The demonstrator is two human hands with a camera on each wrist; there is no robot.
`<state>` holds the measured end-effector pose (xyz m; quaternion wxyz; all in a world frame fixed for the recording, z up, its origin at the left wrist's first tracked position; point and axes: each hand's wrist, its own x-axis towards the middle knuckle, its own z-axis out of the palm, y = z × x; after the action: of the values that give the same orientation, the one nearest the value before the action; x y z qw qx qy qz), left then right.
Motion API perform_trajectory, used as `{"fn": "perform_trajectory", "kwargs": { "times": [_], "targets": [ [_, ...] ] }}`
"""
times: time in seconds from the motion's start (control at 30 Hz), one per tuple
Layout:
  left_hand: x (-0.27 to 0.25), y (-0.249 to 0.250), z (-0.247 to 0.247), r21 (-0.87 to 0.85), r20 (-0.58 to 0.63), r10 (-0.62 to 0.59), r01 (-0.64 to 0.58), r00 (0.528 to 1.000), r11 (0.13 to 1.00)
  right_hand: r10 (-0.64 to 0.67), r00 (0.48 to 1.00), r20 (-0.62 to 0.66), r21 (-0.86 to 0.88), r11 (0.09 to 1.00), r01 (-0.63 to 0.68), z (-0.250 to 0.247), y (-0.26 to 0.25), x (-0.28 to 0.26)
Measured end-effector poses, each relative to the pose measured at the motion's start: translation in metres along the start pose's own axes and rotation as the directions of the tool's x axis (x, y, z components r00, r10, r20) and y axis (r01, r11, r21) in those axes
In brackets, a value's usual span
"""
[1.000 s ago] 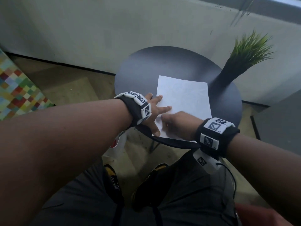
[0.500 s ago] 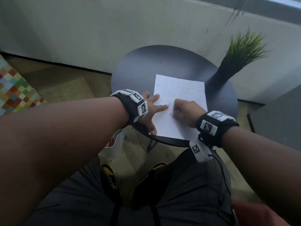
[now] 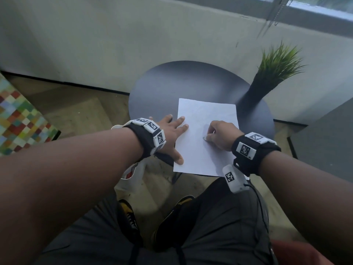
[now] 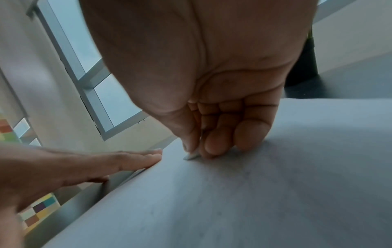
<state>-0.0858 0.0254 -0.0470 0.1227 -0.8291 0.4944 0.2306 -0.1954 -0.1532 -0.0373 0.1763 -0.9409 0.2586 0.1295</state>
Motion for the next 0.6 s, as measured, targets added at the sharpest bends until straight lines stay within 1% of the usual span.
{"fn": "perform_trajectory", "kwargs": {
  "times": [0.07, 0.1, 0.13, 0.17, 0.2, 0.23, 0.27, 0.3, 0.33, 0.37, 0.4, 0.43, 0.47, 0.5, 0.53, 0.57, 0.6],
  "targets": [
    [0.000, 0.001, 0.002, -0.014, 0.016, 0.018, -0.018, 1.000, 1.000, 0.029, 0.997, -0.071, 0.036, 0.999, -0.027, 0.003, -0.005, 0.002],
    [-0.001, 0.001, 0.002, -0.015, 0.021, 0.024, -0.023, 0.999, 1.000, 0.025, 0.995, -0.099, 0.047, 0.999, -0.020, 0.006, -0.010, 0.001],
    [-0.002, 0.002, 0.001, -0.015, 0.023, 0.027, -0.027, 0.999, 1.000, -0.005, 0.994, -0.110, 0.043, 0.999, 0.010, 0.012, -0.017, -0.002],
    [-0.003, 0.003, 0.001, -0.016, 0.021, 0.030, -0.030, 0.999, 0.999, -0.073, 0.993, -0.097, 0.027, 0.997, 0.076, 0.020, -0.026, -0.006],
    [-0.003, 0.003, 0.000, -0.017, 0.019, 0.032, -0.031, 0.999, 0.999, -0.174, 0.983, -0.055, -0.006, 0.985, 0.174, 0.028, -0.035, -0.010],
    [-0.002, 0.002, 0.001, -0.018, 0.020, 0.033, -0.033, 0.999, 0.999, -0.284, 0.959, 0.019, -0.049, 0.957, 0.285, 0.034, -0.044, -0.017],
    [-0.002, 0.002, 0.001, -0.020, 0.024, 0.034, -0.034, 0.999, 0.999, -0.358, 0.928, 0.104, -0.088, 0.926, 0.367, 0.036, -0.048, -0.023],
    [-0.001, 0.002, 0.001, -0.022, 0.026, 0.038, -0.038, 0.999, 0.999, -0.376, 0.914, 0.150, -0.103, 0.914, 0.392, 0.033, -0.048, -0.023],
    [-0.002, 0.001, 0.001, -0.020, 0.027, 0.043, -0.042, 0.999, 0.999, -0.344, 0.929, 0.139, -0.098, 0.928, 0.359, 0.027, -0.044, -0.018],
    [-0.002, 0.002, 0.001, -0.014, 0.029, 0.047, -0.047, 0.998, 0.999, -0.270, 0.959, 0.082, -0.077, 0.958, 0.276, 0.019, -0.036, -0.009],
    [-0.002, 0.002, 0.000, -0.007, 0.032, 0.048, -0.047, 0.998, 0.999, -0.160, 0.987, 0.000, -0.057, 0.985, 0.160, 0.012, -0.027, 0.001],
    [-0.003, 0.002, 0.000, -0.003, 0.035, 0.046, -0.045, 0.998, 0.999, -0.064, 0.995, -0.076, -0.044, 0.997, 0.061, 0.007, -0.020, 0.008],
    [-0.003, 0.002, 0.000, -0.002, 0.038, 0.044, -0.044, 0.998, 0.999, -0.018, 0.994, -0.110, -0.045, 0.999, 0.013, 0.008, -0.018, 0.009],
    [-0.003, 0.002, 0.000, -0.004, 0.039, 0.045, -0.045, 0.998, 0.999, -0.054, 0.993, -0.106, -0.068, 0.997, 0.047, 0.012, -0.022, 0.006],
    [-0.002, 0.001, 0.001, -0.009, 0.038, 0.047, -0.047, 0.998, 0.999, -0.145, 0.988, -0.060, -0.092, 0.986, 0.139, 0.019, -0.031, 0.001],
    [-0.002, 0.000, 0.001, -0.018, 0.037, 0.050, -0.049, 0.998, 0.999, -0.242, 0.970, 0.024, -0.096, 0.965, 0.243, 0.026, -0.040, -0.008],
    [-0.001, 0.000, 0.001, -0.025, 0.037, 0.053, -0.052, 0.998, 0.998, -0.324, 0.940, 0.104, -0.080, 0.940, 0.333, 0.031, -0.045, -0.014]
  ]
}}
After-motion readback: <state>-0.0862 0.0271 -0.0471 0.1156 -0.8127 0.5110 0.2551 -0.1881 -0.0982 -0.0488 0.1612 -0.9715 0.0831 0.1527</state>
